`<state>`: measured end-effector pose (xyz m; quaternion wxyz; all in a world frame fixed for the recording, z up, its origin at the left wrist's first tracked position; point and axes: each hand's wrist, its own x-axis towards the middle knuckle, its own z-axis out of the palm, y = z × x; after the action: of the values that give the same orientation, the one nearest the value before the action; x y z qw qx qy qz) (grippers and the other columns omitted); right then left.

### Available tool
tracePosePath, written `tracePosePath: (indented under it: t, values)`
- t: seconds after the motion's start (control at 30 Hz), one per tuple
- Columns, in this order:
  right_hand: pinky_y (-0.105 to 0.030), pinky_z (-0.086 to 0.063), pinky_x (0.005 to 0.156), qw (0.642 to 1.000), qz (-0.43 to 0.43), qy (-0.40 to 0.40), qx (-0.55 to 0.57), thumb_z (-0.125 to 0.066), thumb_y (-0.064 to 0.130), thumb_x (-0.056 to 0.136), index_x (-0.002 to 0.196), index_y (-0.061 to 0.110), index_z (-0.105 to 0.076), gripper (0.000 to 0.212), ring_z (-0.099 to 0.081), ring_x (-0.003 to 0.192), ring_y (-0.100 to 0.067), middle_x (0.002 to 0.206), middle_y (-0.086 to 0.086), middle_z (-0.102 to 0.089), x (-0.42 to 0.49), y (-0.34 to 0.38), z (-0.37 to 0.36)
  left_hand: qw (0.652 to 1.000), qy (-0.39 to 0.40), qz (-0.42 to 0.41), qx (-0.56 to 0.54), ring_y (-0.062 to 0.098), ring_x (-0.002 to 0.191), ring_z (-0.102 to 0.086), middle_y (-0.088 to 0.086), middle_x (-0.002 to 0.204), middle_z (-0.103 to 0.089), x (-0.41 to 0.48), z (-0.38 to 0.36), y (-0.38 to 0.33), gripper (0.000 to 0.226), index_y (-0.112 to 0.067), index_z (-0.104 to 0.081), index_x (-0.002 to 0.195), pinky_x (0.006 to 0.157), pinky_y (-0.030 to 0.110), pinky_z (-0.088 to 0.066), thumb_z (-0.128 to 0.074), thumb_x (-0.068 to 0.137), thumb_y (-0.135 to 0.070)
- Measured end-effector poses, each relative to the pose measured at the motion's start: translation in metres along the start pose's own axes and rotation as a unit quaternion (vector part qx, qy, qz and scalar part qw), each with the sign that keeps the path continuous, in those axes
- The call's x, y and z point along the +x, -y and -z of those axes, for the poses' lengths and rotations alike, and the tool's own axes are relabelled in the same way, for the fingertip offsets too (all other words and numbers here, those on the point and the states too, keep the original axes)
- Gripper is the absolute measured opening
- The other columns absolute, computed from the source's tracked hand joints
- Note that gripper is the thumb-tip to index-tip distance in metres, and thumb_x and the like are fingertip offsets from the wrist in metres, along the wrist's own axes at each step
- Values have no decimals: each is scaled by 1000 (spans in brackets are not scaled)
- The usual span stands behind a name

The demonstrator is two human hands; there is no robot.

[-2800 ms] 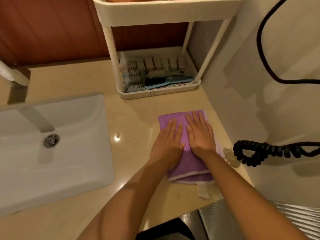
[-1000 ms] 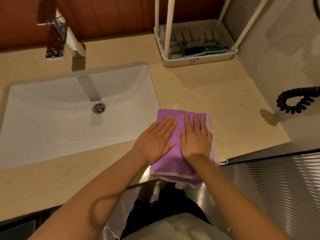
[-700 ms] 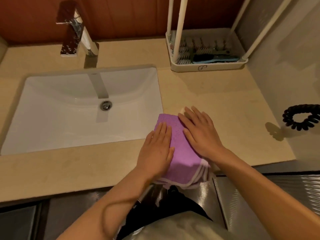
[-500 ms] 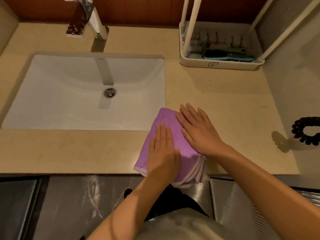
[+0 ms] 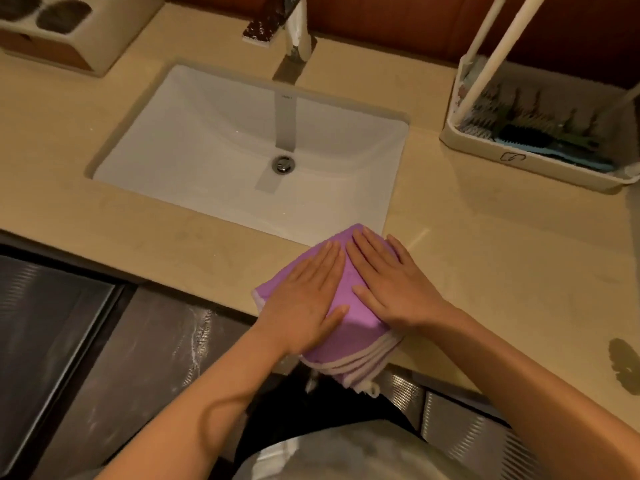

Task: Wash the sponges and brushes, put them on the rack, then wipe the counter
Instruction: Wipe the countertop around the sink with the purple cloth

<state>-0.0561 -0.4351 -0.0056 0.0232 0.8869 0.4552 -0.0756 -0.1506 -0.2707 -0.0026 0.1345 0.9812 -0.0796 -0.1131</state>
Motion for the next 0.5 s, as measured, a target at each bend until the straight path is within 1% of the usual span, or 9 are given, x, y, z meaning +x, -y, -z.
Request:
tracePosePath:
  t: [0.1, 0.17, 0.23, 0.3, 0.33, 0.37, 0.43, 0.5]
  values:
    - [-40, -7, 112, 998, 53, -4, -16, -25, 52, 92, 142, 3, -35, 71, -25, 141, -25, 150, -15, -34, 15, 8, 7, 1000, 8, -24, 3, 9, 142, 18, -1, 151, 22, -7, 4, 29, 72, -18, 19, 141, 118, 26, 8, -5, 88, -59]
    - [-43, -9, 112, 996, 87, -1, -29, -22, 58, 91, 143, 2, -34, 77, -25, 142, -26, 151, -14, -32, 29, 14, 11, 999, 5, -41, 22, 11, 144, 14, 0, 153, 17, -13, 8, 52, 71, -17, 15, 144, 117, 24, 11, -9, 90, -57]
    - [-42, -5, 114, 993, 113, 6, -7, -17, 62, 91, 146, 3, -25, 81, -17, 144, -26, 154, -13, -22, 42, 26, 12, 998, 1, -50, 39, 12, 145, 11, 2, 155, 13, -20, 14, 74, 72, -15, 10, 145, 116, 21, 12, -9, 91, -57]
    - [-38, 1, 115, 991, 123, 17, 38, -9, 66, 89, 148, 5, -13, 85, -7, 146, -24, 156, -10, -8, 54, 43, 9, 998, 12, -45, 49, 10, 144, 13, 1, 154, 14, -29, 20, 94, 72, -15, 10, 146, 114, 19, 16, -9, 91, -57]
    - [-37, 2, 115, 991, 121, 19, 48, -8, 67, 88, 148, 5, -11, 87, -5, 145, -23, 156, -10, -6, 61, 52, 8, 998, 19, -39, 53, 10, 143, 15, 1, 154, 16, -33, 23, 103, 71, -16, 12, 145, 113, 18, 17, -9, 91, -57]
    - [-37, 0, 115, 992, 117, 13, 47, -8, 67, 88, 148, 3, -14, 87, -6, 144, -23, 156, -11, -10, 66, 61, 6, 998, 23, -34, 55, 9, 143, 17, 0, 154, 18, -37, 26, 111, 72, -16, 14, 145, 113, 18, 18, -8, 90, -57]
    - [-38, -7, 113, 994, 102, 3, 35, -9, 65, 90, 145, 1, -26, 86, -16, 142, -25, 153, -15, -26, 73, 75, 4, 998, 30, -12, 59, 10, 142, 21, 1, 152, 22, -45, 30, 120, 73, -17, 18, 143, 113, 20, 19, -3, 87, -60]
    - [-39, -9, 112, 995, 90, 4, 35, -8, 64, 91, 144, 3, -30, 83, -24, 140, -29, 150, -17, -33, 78, 83, 3, 998, 10, 26, 57, 14, 142, 20, 2, 151, 21, -53, 28, 120, 73, -16, 17, 142, 114, 27, 15, 2, 86, -61]
